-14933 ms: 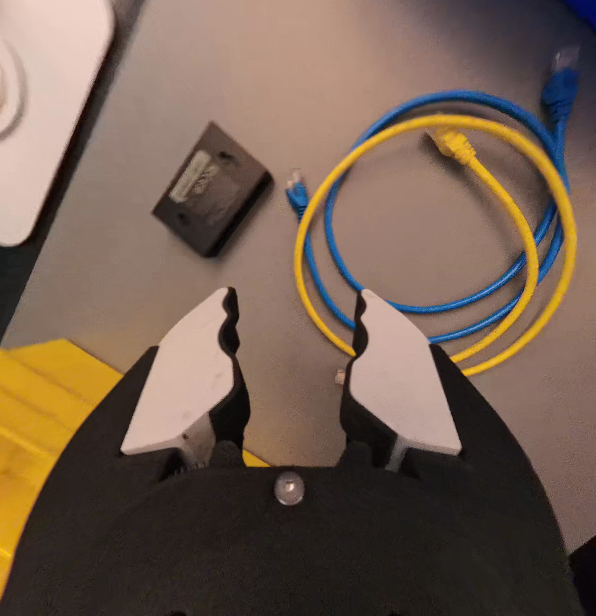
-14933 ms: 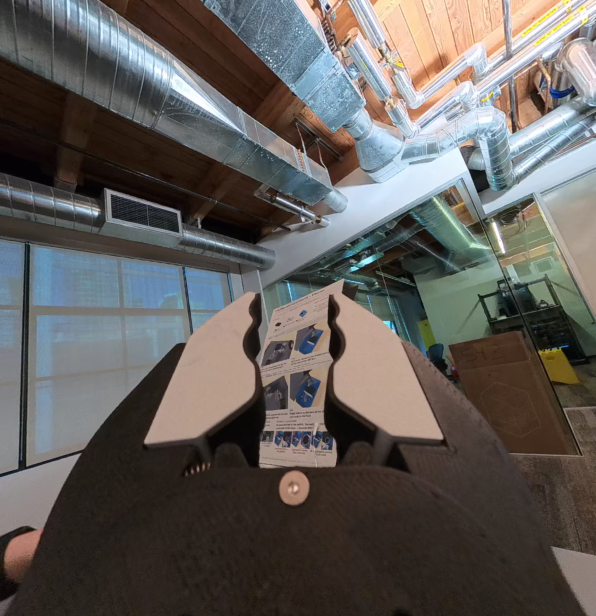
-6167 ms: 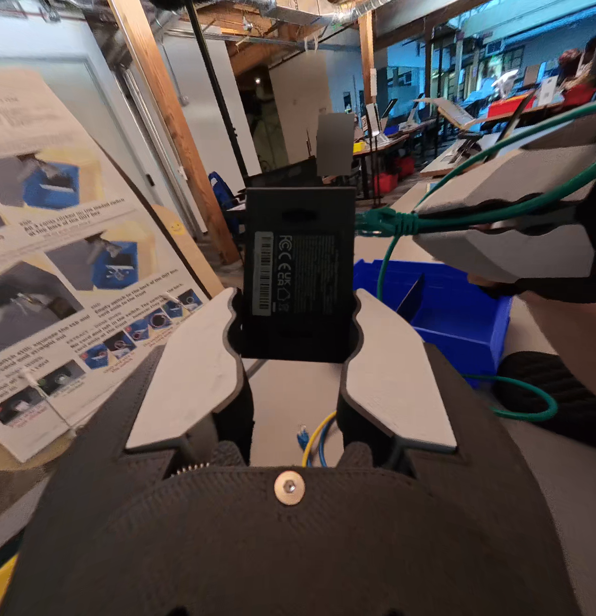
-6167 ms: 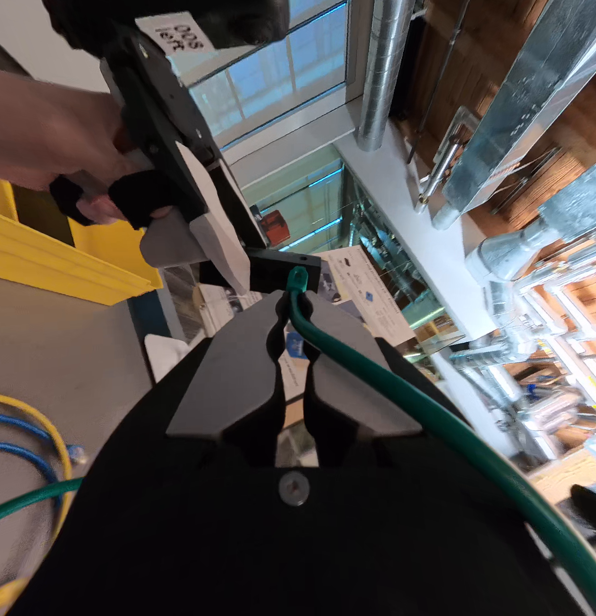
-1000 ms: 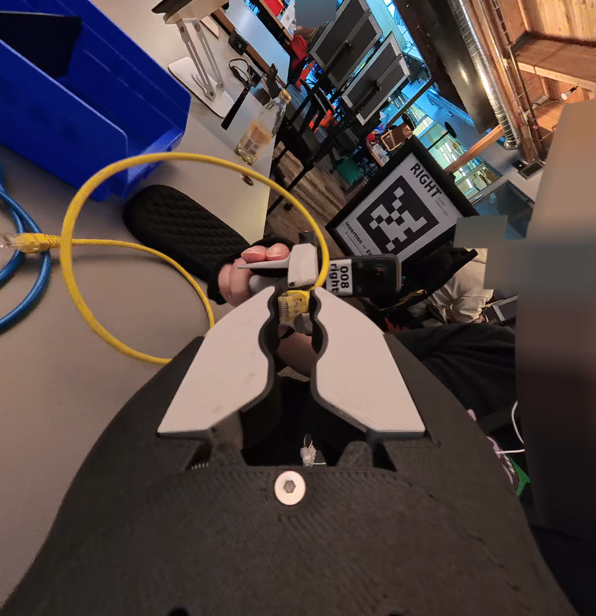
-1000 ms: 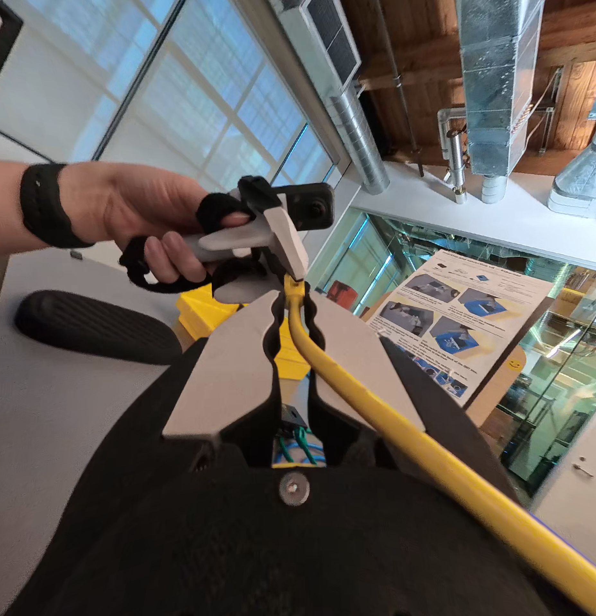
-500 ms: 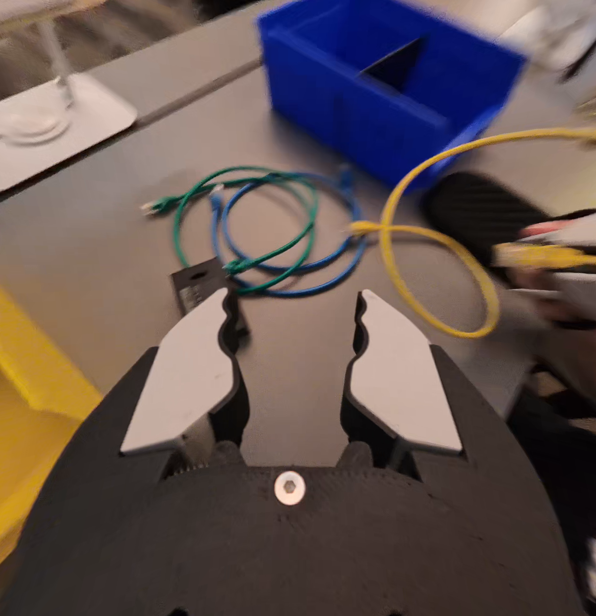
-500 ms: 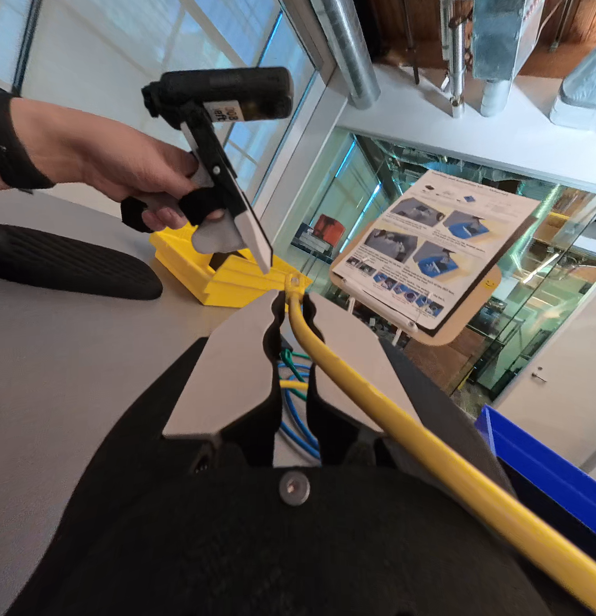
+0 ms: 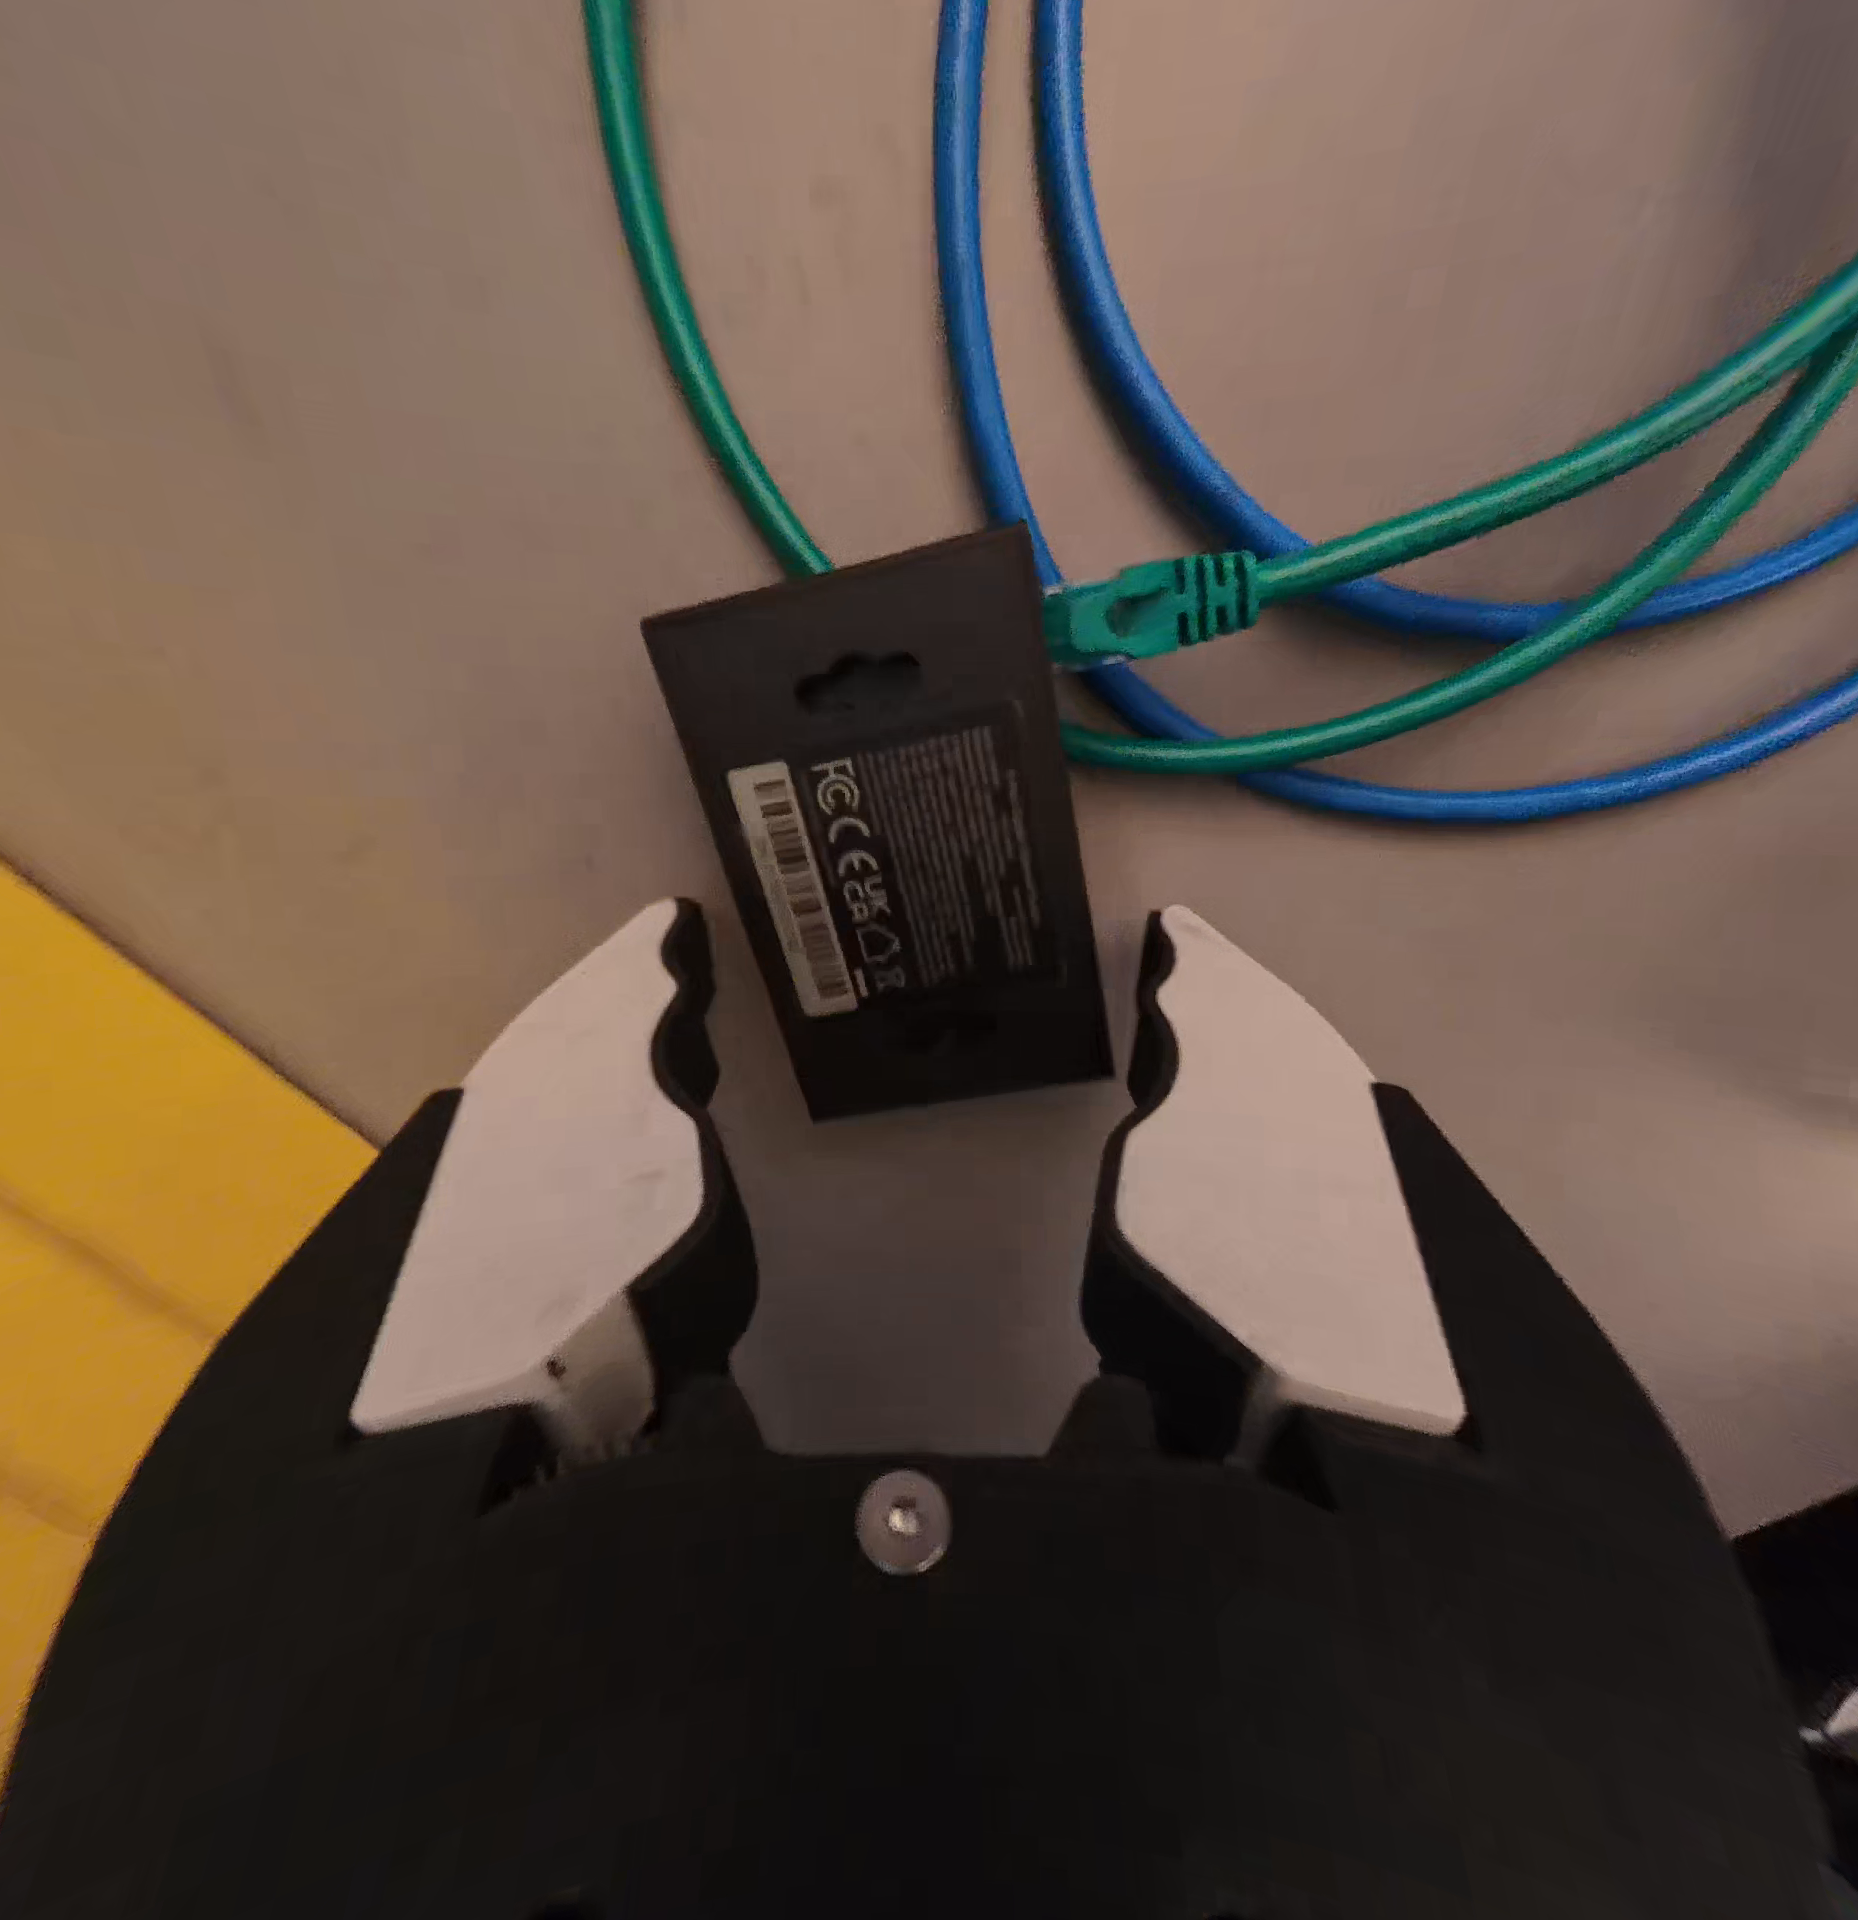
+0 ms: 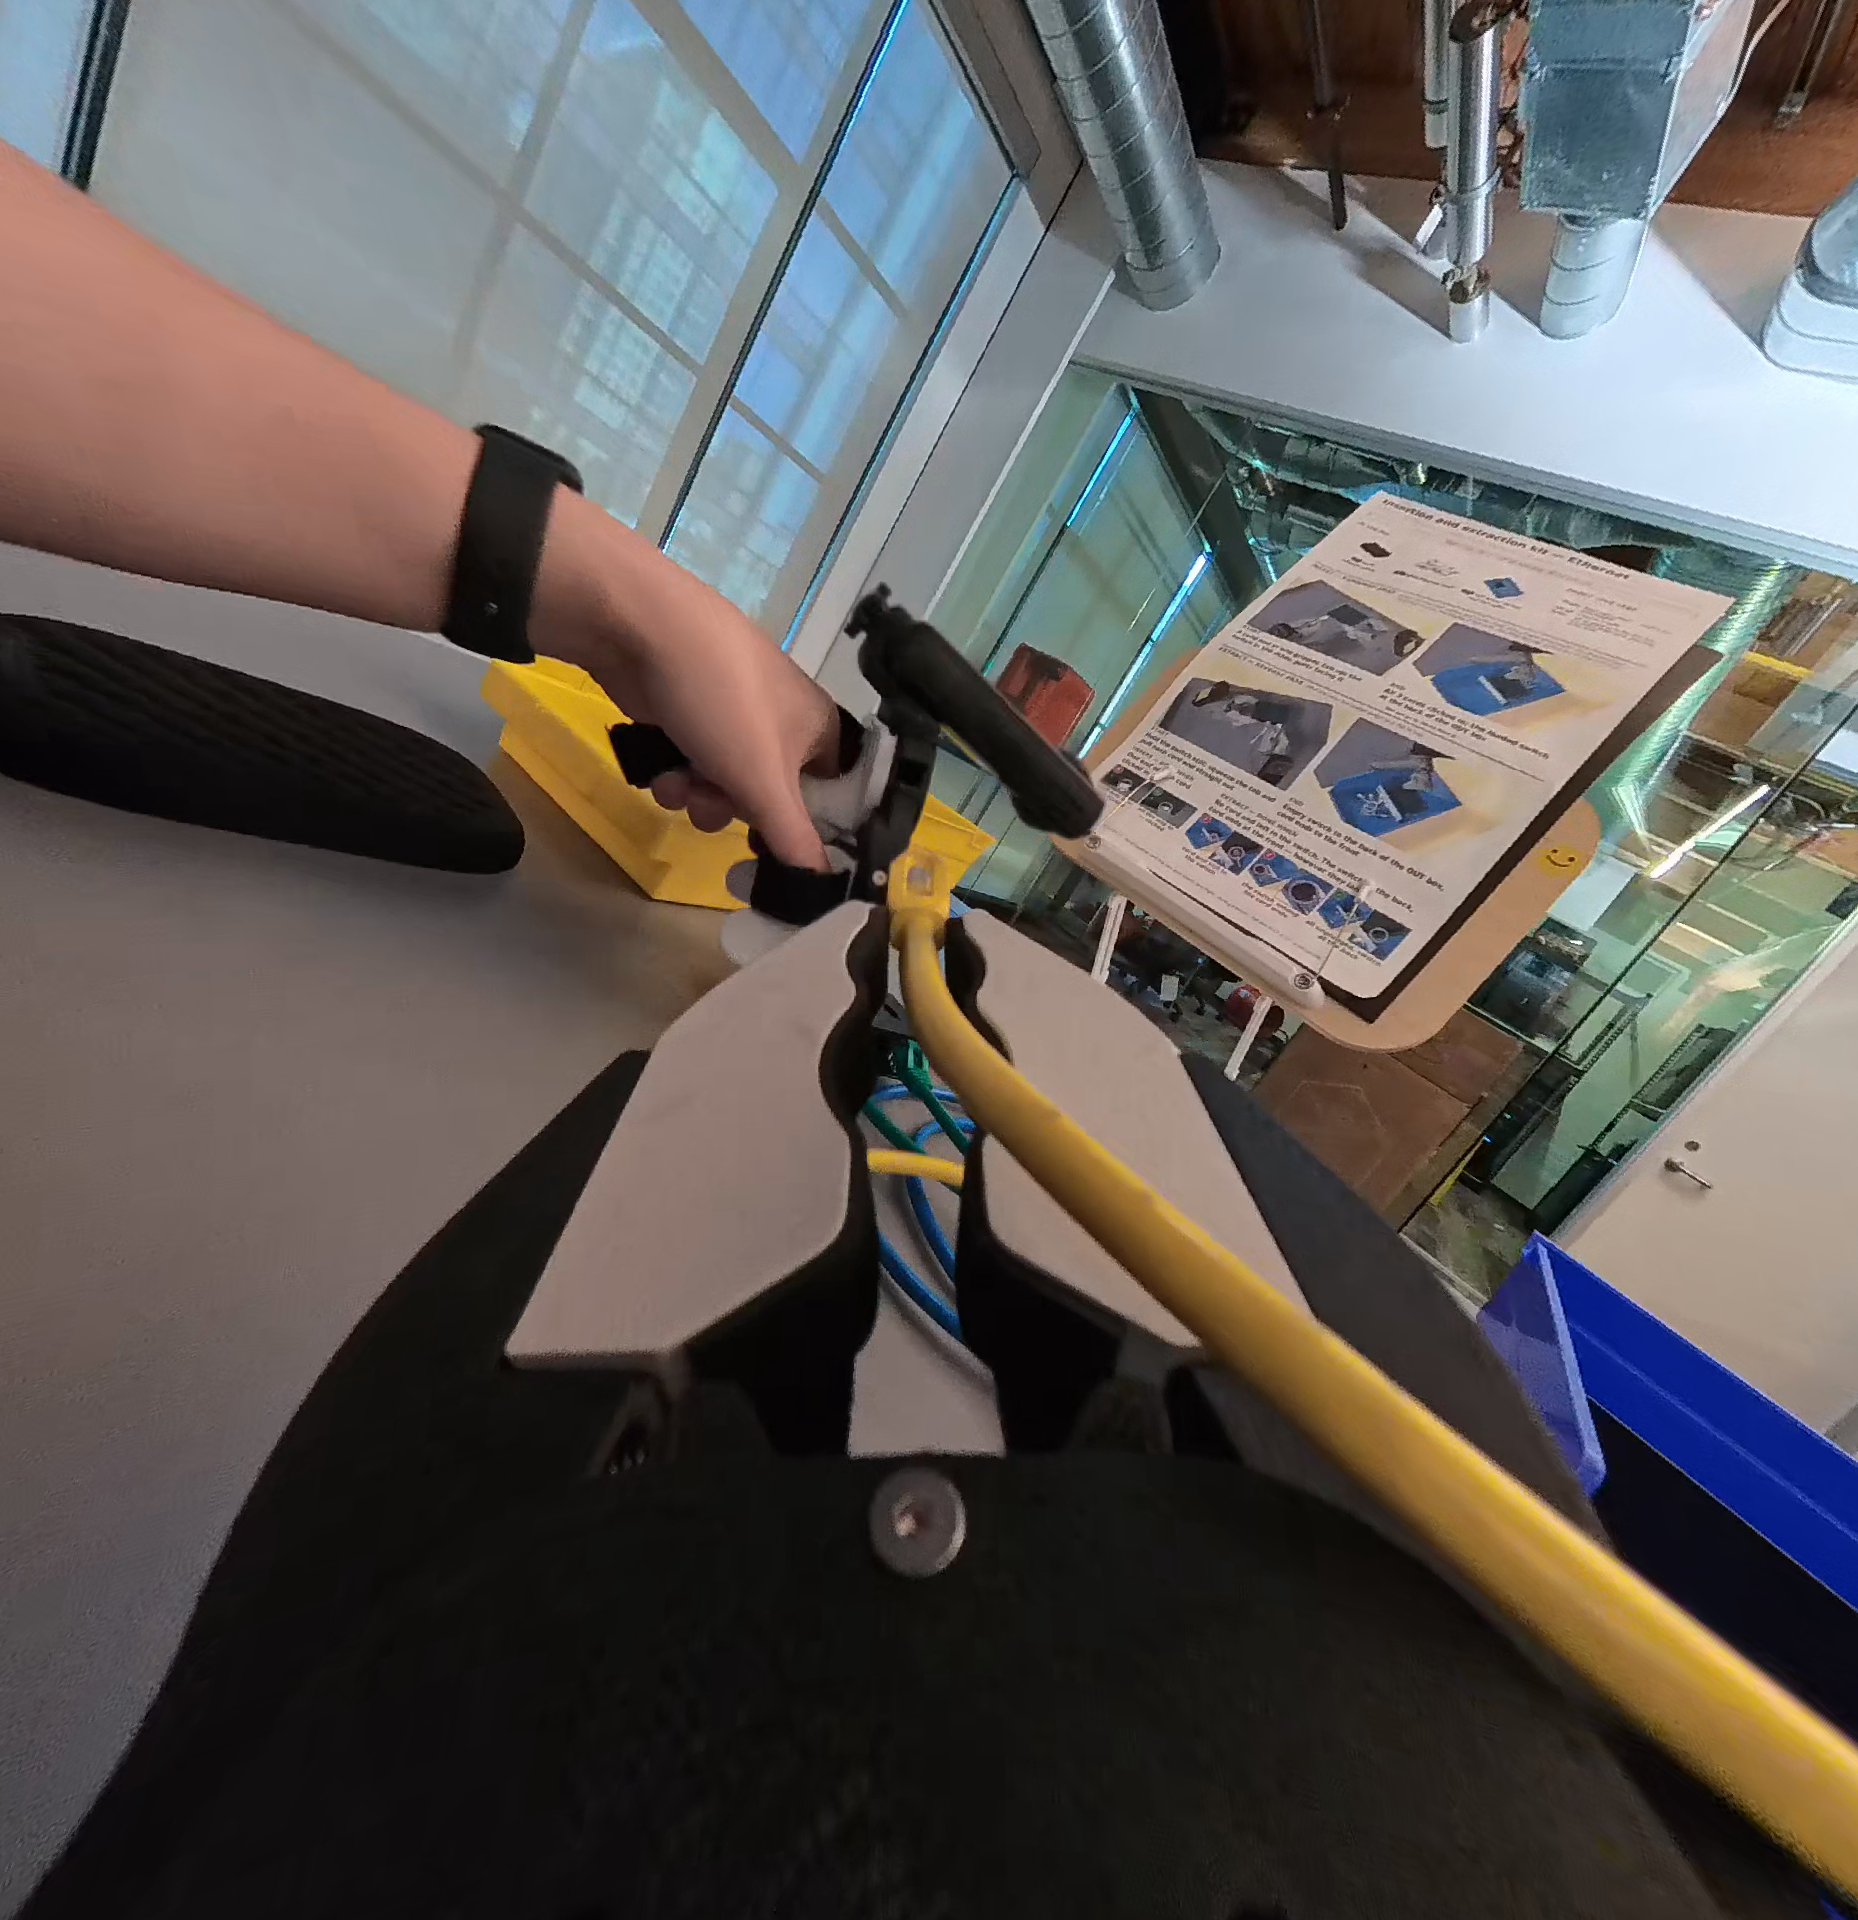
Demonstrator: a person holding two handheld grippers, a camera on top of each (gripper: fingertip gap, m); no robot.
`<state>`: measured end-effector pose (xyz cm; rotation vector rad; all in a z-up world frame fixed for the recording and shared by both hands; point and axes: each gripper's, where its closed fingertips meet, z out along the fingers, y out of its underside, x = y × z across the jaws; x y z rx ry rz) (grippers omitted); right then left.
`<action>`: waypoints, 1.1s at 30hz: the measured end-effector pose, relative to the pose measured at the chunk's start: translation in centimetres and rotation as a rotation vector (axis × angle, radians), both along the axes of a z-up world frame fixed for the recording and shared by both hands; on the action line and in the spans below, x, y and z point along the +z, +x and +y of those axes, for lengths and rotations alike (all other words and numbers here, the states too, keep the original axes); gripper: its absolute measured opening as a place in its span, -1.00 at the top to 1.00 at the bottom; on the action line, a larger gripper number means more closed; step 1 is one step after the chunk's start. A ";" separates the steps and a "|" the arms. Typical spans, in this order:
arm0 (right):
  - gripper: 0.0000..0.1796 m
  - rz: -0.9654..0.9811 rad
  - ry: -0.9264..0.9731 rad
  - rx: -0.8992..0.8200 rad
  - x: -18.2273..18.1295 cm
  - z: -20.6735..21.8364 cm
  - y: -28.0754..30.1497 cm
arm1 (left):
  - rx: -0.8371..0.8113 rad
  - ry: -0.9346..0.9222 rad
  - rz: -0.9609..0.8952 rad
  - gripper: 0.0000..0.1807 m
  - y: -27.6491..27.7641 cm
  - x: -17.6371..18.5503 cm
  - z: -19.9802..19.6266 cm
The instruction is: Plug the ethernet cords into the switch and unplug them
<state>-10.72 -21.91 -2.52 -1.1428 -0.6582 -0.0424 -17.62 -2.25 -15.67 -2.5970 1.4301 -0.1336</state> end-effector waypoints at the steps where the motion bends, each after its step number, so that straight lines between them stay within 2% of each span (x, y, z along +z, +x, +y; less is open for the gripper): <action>1: 0.88 0.001 -0.001 -0.002 0.0 0.0 0.1 | -0.021 -0.008 0.025 0.21 0.0 -0.4 0.1; 2: 0.88 0.000 0.001 -0.004 0.0 0.0 0.1 | -0.041 -0.009 0.038 0.26 0.0 -0.4 0.2; 15: 0.88 0.013 -0.013 0.013 -0.2 -0.1 0.1 | -0.127 -0.009 0.035 0.29 0.2 -0.5 0.2; 17: 0.88 0.008 -0.019 0.011 -0.4 -0.1 0.1 | -0.158 0.048 0.028 0.30 0.3 -0.3 0.5; 19: 0.88 -0.003 -0.021 0.009 -0.5 -0.1 0.0 | -0.223 0.184 0.034 0.30 0.5 0.7 1.1; 22: 0.88 -0.031 -0.027 -0.004 -0.8 0.0 -0.3 | -0.323 0.419 0.004 0.30 1.3 3.6 1.6; 28: 0.88 -0.121 -0.012 -0.086 -0.8 1.0 -1.0 | -0.353 0.758 -0.223 0.31 2.5 12.0 1.1; 33: 0.88 -0.116 0.009 -0.111 0.6 2.1 -1.4 | -0.393 1.020 -0.353 0.31 2.3 19.1 0.3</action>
